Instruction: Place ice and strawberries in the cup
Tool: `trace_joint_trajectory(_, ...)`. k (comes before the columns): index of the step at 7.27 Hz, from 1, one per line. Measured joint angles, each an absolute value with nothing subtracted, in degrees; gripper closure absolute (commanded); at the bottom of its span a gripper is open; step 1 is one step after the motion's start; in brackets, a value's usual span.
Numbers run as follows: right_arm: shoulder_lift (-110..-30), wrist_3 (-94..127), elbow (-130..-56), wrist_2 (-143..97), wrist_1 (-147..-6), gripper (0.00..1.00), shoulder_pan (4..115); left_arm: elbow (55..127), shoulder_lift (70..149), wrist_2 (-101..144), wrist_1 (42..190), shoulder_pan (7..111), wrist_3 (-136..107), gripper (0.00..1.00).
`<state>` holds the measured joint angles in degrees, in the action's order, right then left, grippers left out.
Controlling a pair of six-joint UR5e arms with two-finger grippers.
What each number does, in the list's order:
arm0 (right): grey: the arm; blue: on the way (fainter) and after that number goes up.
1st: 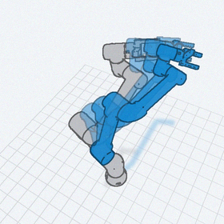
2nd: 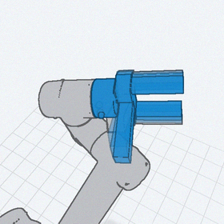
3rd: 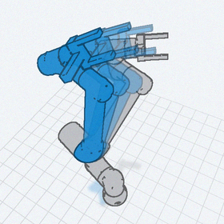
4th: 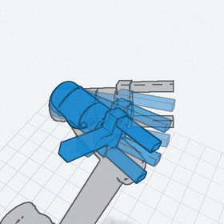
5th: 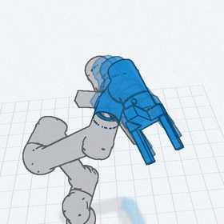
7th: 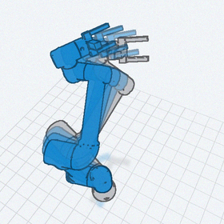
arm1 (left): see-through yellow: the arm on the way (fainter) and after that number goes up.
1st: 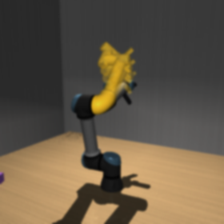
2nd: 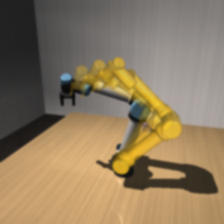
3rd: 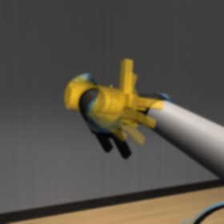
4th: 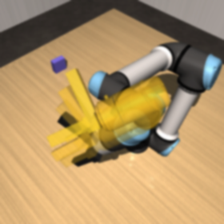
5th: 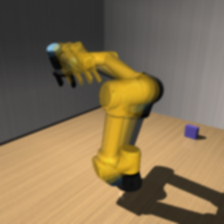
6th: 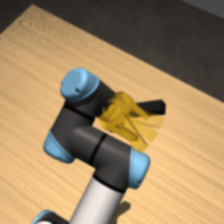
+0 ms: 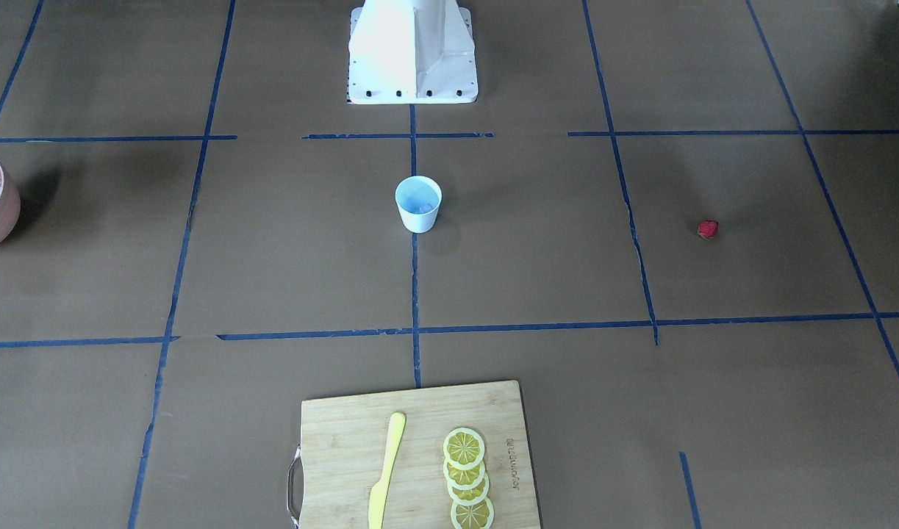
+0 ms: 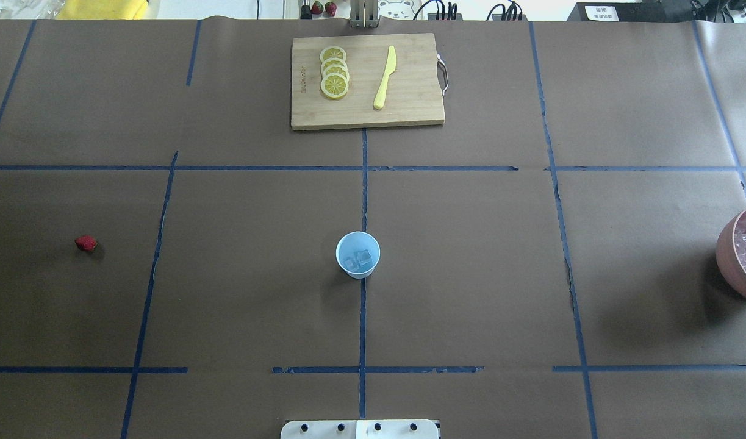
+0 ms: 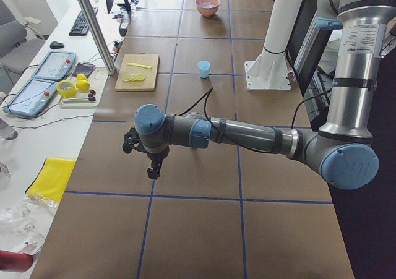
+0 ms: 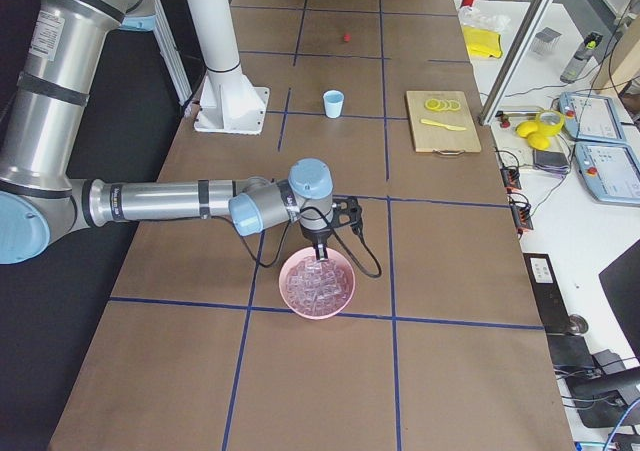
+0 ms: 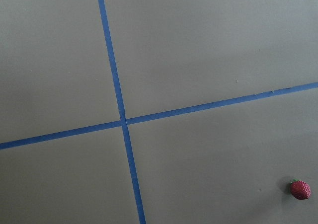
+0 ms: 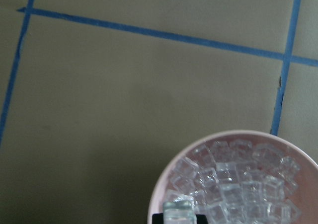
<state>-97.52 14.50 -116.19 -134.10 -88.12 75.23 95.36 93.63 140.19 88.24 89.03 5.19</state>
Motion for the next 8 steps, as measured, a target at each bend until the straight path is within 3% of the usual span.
trace_joint_trajectory(3, -76.5, 21.5, -116.7, -134.3, -107.2, 1.0, 67.3, 95.3, 93.5, 140.2, 88.2, 89.0, 5.2, 0.0)
trace_joint_trajectory(8, -51.1, 62.9, -110.6, -118.2, -109.8, 1.0, 39.1, 94.9, 93.5, 139.9, 88.1, 88.7, 5.2, 0.0)
